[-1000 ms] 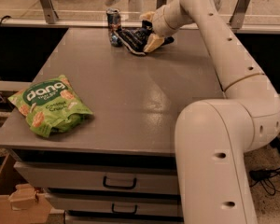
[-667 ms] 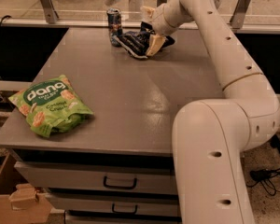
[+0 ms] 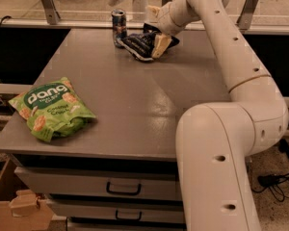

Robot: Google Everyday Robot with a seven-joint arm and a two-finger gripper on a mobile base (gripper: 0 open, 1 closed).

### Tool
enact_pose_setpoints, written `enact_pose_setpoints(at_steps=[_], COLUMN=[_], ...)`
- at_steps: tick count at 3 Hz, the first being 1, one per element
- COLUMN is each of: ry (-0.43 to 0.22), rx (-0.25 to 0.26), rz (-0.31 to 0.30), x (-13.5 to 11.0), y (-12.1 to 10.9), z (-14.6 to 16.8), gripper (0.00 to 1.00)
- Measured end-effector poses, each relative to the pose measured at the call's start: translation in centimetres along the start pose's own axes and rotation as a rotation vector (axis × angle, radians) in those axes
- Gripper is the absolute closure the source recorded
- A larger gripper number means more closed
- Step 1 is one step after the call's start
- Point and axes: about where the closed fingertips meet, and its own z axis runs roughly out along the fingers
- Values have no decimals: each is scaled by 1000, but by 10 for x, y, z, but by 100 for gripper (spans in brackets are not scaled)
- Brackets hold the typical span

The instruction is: Move blue chip bag near redbull can

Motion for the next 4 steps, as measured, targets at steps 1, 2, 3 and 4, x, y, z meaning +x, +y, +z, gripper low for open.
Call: enact_pose_setpoints(at_steps=[1,2,3,4], ry=[0,0,0,5], rx=[0,0,0,92], rz=[0,0,0,-40], x=[0,0,0,-16], y=[0,-1,-1,-31], z=[-1,-1,-1,-65], gripper=[2,23,23,2])
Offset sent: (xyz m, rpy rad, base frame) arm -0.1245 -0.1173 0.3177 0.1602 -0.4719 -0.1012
